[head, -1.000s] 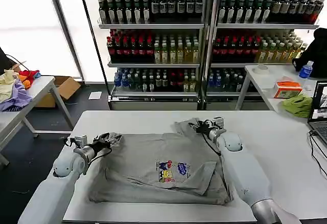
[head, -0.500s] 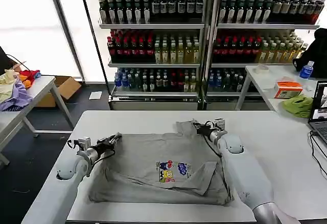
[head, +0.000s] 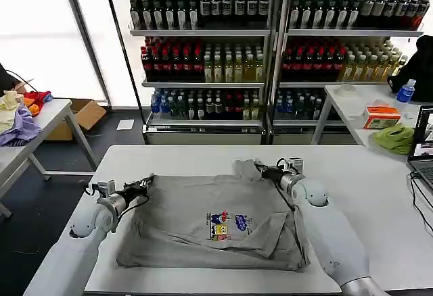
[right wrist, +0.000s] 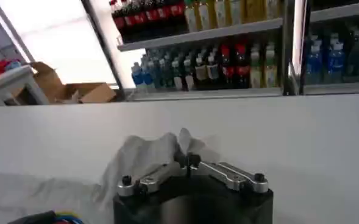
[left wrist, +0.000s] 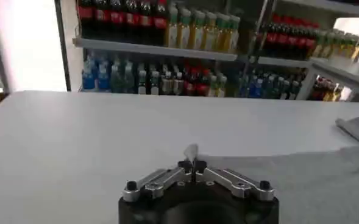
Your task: Fold and organize the clothes.
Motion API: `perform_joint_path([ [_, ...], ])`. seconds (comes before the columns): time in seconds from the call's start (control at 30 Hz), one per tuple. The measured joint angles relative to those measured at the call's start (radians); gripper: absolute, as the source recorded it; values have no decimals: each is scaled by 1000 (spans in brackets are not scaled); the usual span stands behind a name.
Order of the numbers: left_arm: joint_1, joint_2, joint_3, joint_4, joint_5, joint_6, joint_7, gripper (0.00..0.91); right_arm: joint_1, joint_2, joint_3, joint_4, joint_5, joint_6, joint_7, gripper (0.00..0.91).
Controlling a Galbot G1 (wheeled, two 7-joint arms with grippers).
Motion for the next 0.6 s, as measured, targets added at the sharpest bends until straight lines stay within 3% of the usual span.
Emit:
perform_joint_path([
  [0.6, 178, 47, -122, -248, -50, -6, -51, 0, -248, -97, 136, 395, 166, -32, 53, 0],
])
